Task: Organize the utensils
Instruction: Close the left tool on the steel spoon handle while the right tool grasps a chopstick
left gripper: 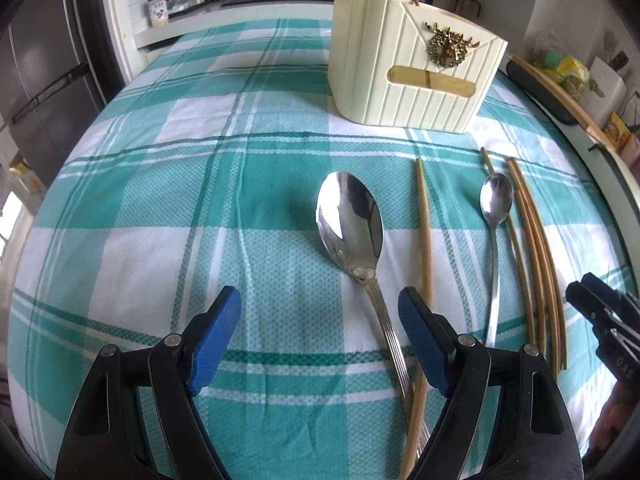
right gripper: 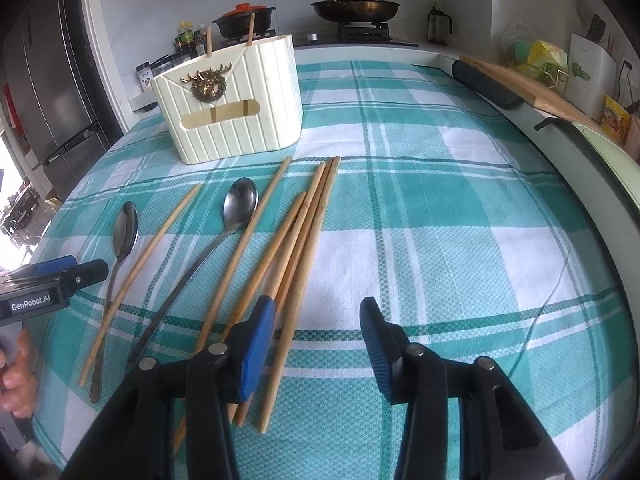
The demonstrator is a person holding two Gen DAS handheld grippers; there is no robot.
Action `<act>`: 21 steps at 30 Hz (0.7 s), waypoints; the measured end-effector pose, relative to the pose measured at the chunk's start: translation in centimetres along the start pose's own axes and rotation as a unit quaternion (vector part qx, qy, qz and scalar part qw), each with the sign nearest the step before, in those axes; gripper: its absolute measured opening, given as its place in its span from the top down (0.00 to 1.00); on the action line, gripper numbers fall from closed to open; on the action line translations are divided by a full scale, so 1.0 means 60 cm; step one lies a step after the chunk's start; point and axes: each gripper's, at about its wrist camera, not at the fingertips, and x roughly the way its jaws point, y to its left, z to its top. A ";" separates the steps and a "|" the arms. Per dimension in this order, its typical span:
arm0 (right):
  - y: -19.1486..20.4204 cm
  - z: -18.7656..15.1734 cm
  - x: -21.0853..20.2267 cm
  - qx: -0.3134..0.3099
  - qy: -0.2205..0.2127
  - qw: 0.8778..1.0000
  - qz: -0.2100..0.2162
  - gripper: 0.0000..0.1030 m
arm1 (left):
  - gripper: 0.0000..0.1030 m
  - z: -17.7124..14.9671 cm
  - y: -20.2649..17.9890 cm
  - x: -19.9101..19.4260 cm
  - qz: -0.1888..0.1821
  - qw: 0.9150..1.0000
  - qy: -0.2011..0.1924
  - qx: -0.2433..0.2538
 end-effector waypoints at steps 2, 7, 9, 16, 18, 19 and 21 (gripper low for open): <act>0.003 0.000 0.004 -0.008 0.003 1.000 -0.004 0.56 | 0.20 0.000 -0.008 0.011 0.024 1.000 -0.001 0.007; 0.004 0.007 0.020 -0.019 0.011 1.000 -0.016 0.56 | 0.20 -0.017 -0.022 0.011 0.050 0.998 -0.012 0.026; 0.005 0.009 0.023 -0.021 0.012 1.000 -0.013 0.56 | 0.20 -0.023 -0.025 0.007 0.052 0.998 -0.013 0.035; 0.000 0.009 0.023 -0.029 0.019 0.999 -0.028 0.56 | 0.15 -0.040 -0.010 -0.006 0.056 0.996 -0.010 0.062; -0.007 0.005 0.025 -0.019 0.027 0.999 -0.020 0.56 | 0.15 -0.044 0.001 -0.009 0.057 0.996 -0.007 0.064; -0.003 0.004 0.025 -0.029 0.025 0.999 -0.026 0.56 | 0.14 -0.045 0.004 -0.009 0.056 0.996 -0.006 0.066; 0.006 0.005 0.027 -0.043 0.024 0.998 -0.035 0.56 | 0.14 -0.047 0.008 -0.010 0.052 0.996 -0.006 0.070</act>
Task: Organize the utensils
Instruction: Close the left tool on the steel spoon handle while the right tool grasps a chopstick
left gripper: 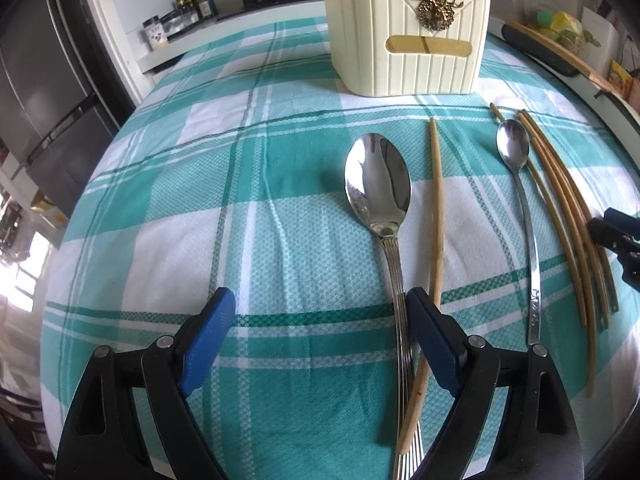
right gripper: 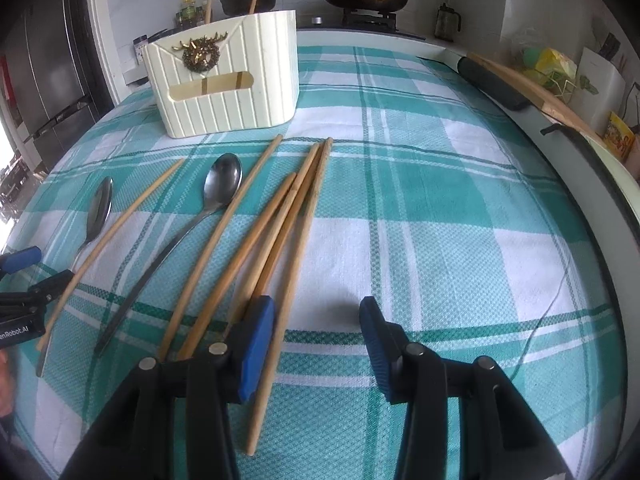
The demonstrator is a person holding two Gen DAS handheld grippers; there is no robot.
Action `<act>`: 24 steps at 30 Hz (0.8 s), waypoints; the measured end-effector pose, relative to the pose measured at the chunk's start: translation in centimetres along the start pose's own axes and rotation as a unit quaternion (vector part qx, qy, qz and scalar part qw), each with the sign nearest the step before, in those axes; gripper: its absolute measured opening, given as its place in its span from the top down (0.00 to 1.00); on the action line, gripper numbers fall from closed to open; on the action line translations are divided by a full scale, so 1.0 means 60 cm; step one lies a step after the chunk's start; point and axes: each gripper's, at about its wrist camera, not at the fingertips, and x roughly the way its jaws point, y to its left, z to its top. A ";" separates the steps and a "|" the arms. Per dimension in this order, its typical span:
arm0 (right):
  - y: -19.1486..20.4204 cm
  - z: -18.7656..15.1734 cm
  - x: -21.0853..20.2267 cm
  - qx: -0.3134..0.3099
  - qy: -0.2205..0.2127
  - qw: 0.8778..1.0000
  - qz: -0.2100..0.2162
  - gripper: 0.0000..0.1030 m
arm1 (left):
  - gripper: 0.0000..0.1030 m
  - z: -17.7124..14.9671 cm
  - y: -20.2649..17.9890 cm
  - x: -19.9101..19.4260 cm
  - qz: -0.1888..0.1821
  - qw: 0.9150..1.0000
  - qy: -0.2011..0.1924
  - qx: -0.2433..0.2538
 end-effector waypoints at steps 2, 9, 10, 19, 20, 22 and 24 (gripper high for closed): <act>0.000 0.002 0.002 -0.003 -0.003 1.000 -0.005 0.61 | 0.14 -0.001 0.002 0.000 -0.001 1.000 -0.001 0.004; -0.025 -0.002 -0.006 -0.003 0.013 1.000 -0.023 0.71 | 0.14 -0.002 0.032 0.003 -0.001 1.000 0.009 0.005; -0.025 -0.002 -0.006 -0.006 0.018 1.000 -0.014 0.69 | 0.14 0.000 0.031 0.004 -0.003 1.000 0.009 0.015; -0.022 0.041 0.022 -0.067 0.055 0.996 0.027 0.68 | 0.14 0.048 0.001 0.027 -0.019 0.996 0.010 0.090; -0.022 0.051 0.029 -0.075 0.056 0.995 0.031 0.68 | 0.14 0.056 -0.001 0.031 -0.023 0.995 0.012 0.091; -0.024 0.072 0.046 -0.080 0.058 0.994 0.041 0.68 | 0.15 0.070 -0.004 0.041 -0.031 0.995 0.017 0.091; -0.027 0.095 0.063 -0.078 0.064 0.994 0.044 0.70 | 0.18 0.081 -0.006 0.048 -0.040 0.995 0.021 0.087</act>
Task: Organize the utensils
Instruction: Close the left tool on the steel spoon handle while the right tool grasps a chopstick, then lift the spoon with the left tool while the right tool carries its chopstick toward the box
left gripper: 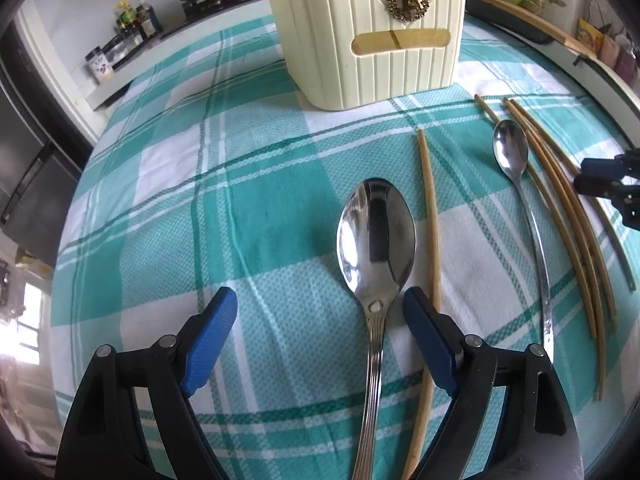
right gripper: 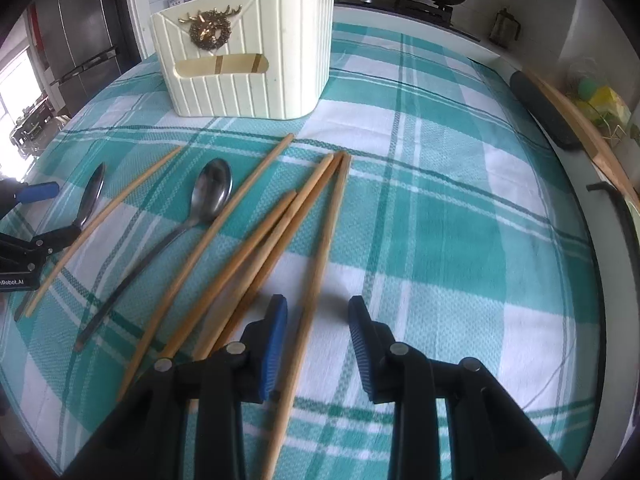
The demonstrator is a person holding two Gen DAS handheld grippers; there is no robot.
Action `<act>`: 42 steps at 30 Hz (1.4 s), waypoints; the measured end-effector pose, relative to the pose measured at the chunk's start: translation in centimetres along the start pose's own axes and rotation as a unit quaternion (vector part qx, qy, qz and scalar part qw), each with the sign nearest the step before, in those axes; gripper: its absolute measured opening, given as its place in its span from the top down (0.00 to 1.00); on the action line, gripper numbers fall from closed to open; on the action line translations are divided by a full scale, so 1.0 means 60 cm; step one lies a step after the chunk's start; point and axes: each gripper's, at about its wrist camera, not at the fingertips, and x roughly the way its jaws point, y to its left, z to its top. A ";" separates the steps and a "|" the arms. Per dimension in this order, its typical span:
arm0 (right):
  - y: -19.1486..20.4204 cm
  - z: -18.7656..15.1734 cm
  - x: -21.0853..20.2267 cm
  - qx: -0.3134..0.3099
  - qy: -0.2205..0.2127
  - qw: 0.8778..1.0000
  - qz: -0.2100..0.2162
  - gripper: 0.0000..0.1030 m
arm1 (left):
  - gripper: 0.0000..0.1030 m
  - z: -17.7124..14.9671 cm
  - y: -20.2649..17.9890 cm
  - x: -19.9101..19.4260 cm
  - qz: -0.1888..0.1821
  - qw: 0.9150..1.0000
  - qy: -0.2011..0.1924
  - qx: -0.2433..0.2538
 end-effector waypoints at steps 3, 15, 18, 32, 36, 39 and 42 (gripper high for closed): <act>-0.010 0.038 0.022 0.002 0.003 1.000 0.002 0.70 | 0.27 0.013 -0.003 0.006 -0.017 1.000 0.003 -0.003; -0.042 0.105 0.048 0.075 -0.014 0.997 0.032 0.93 | 0.61 0.025 -0.014 -0.005 -0.032 0.999 -0.020 0.009; -0.051 0.095 0.006 0.102 -0.050 0.992 0.061 0.93 | 0.61 0.020 0.003 -0.037 -0.045 0.998 -0.042 -0.010; -0.024 0.020 -0.259 0.092 -0.224 0.964 0.110 0.93 | 0.61 -0.002 0.065 -0.212 -0.087 0.982 -0.151 -0.066; -0.014 0.001 -0.291 0.093 -0.259 0.956 0.099 0.93 | 0.61 -0.006 0.065 -0.238 -0.093 0.979 -0.168 -0.068; -0.009 -0.003 -0.304 0.096 -0.284 0.950 0.092 0.93 | 0.61 -0.003 0.066 -0.253 -0.100 0.977 -0.176 -0.070; 0.000 0.006 -0.321 0.088 -0.306 0.943 0.092 0.93 | 0.61 0.004 0.072 -0.265 -0.111 0.974 -0.181 -0.077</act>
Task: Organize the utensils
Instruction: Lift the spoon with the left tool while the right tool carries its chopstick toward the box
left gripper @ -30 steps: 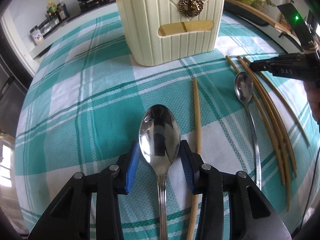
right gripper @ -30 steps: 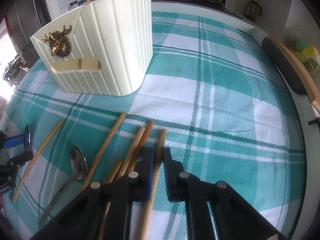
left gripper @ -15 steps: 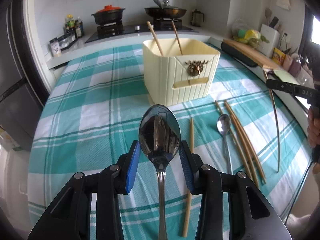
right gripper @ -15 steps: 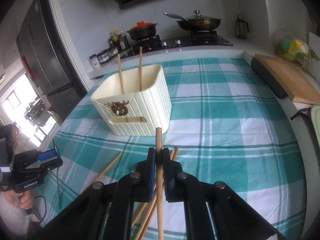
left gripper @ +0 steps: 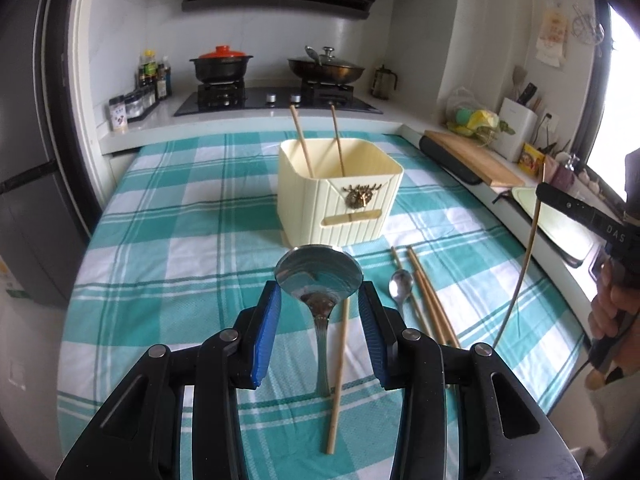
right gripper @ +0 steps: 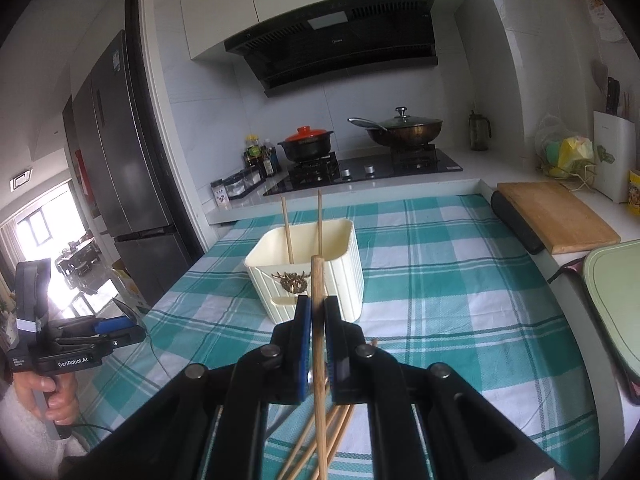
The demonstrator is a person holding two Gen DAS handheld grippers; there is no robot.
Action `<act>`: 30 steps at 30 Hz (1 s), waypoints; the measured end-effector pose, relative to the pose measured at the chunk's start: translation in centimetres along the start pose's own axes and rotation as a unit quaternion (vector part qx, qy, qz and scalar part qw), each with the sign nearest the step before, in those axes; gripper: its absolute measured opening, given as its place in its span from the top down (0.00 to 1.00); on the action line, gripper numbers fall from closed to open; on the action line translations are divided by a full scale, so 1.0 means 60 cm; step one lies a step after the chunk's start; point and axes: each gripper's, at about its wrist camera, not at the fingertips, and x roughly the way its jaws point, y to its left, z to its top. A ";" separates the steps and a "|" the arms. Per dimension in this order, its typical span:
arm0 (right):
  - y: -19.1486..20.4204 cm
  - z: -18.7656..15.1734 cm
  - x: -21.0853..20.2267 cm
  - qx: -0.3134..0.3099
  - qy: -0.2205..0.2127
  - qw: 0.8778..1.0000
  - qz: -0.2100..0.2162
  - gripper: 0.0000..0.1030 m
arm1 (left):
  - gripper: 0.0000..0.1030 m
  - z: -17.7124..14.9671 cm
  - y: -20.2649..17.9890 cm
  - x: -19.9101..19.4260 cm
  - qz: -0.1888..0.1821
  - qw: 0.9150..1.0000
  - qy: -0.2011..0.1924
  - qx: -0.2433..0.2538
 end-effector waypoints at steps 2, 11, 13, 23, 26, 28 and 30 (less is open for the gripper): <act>0.008 0.011 0.000 -0.009 -0.008 1.000 0.003 0.93 | 0.61 0.011 0.003 -0.004 -0.003 1.000 -0.004 -0.005; 0.027 0.068 0.024 -0.026 -0.021 0.999 0.013 0.93 | 1.00 0.075 0.024 -0.012 -0.022 0.999 -0.012 -0.027; 0.028 0.078 0.029 -0.027 -0.022 0.999 0.017 0.93 | 1.00 0.086 0.027 -0.004 -0.022 1.000 -0.008 -0.019; 0.038 0.082 0.025 -0.032 -0.025 0.999 0.032 0.93 | 0.37 0.077 0.141 0.060 0.049 0.993 0.035 -0.099; 0.037 0.076 0.028 -0.031 -0.020 0.999 0.035 0.93 | 0.29 0.065 0.149 0.116 0.049 0.993 0.077 -0.080; 0.038 0.071 0.032 -0.034 -0.016 0.999 0.033 0.93 | 0.26 0.057 0.134 0.165 0.054 0.992 0.104 -0.045; 0.037 0.068 0.038 -0.035 -0.011 0.999 0.032 0.93 | 0.26 0.054 0.116 0.218 0.063 0.990 0.122 -0.008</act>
